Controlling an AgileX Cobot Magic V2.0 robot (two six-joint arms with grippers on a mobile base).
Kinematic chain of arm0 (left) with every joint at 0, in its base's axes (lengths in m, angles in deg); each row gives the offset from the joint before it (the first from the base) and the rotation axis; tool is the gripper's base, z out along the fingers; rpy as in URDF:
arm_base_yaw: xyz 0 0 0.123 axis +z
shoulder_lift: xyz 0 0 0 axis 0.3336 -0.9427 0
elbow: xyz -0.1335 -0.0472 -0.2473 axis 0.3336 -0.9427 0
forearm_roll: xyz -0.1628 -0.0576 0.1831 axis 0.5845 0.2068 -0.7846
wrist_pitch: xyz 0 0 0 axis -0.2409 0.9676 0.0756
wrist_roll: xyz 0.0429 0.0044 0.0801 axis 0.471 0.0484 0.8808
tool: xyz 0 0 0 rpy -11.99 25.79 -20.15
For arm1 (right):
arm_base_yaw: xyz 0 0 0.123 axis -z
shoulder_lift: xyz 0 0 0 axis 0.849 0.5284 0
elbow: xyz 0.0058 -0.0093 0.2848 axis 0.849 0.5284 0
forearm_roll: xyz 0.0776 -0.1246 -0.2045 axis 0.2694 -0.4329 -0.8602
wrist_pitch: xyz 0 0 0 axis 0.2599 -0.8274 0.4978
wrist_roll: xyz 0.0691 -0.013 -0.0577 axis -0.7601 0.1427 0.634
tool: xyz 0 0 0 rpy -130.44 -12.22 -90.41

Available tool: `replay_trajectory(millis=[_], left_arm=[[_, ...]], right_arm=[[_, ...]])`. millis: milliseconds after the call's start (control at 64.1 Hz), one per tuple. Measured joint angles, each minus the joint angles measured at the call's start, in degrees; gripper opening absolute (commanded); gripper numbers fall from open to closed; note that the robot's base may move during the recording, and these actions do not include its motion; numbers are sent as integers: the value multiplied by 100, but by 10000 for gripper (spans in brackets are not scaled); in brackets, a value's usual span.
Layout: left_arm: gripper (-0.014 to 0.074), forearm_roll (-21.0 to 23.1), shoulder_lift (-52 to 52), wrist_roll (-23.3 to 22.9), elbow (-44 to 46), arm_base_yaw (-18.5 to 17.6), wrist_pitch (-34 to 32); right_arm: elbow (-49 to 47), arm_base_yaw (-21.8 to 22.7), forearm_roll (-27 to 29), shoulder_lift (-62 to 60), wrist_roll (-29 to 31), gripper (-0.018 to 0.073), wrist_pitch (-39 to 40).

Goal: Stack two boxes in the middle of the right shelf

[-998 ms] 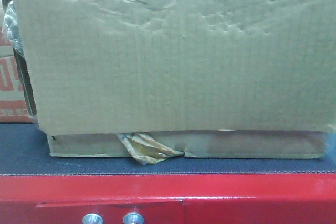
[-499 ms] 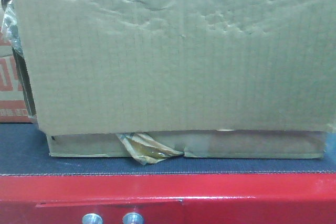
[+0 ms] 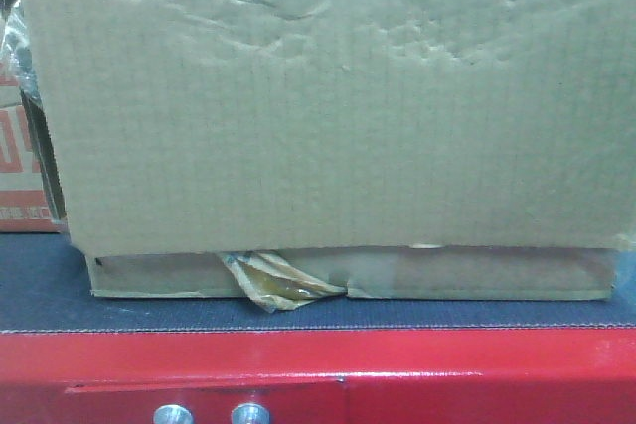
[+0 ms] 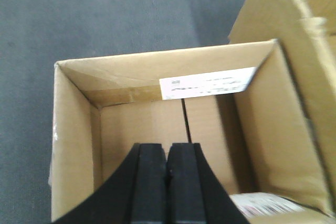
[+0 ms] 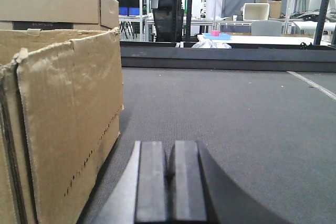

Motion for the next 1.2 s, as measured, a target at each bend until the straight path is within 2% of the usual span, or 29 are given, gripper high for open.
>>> replay_trajectory(millis=[156, 343, 437, 562, 624, 686, 1030, 1123, 1201], left_arm=[[-111, 389, -328, 386, 106, 633, 230], [-104, 383, -373, 501, 116, 1068, 150], [-6, 277, -396, 542, 127, 1102, 109], [250, 264, -539, 564, 127, 1102, 85], [351, 288, -675, 564, 138, 1102, 85], [396, 338, -816, 564, 138, 1102, 72], [337, 119, -1714, 564, 138, 813, -64], [260, 99, -1919, 564, 138, 801, -86], [122, 86, -1976, 564, 138, 801, -110]], right_arm=[[0, 0, 0, 0, 0, -163, 0], [0, 0, 0, 0, 0, -163, 0], [0, 0, 0, 0, 0, -163, 0], [0, 0, 0, 0, 0, -163, 0], [0, 0, 0, 0, 0, -163, 0], [0, 0, 0, 0, 0, -163, 0], [0, 0, 0, 0, 0, -163, 0], [0, 0, 0, 0, 0, -163, 0], [0, 0, 0, 0, 0, -163, 0]])
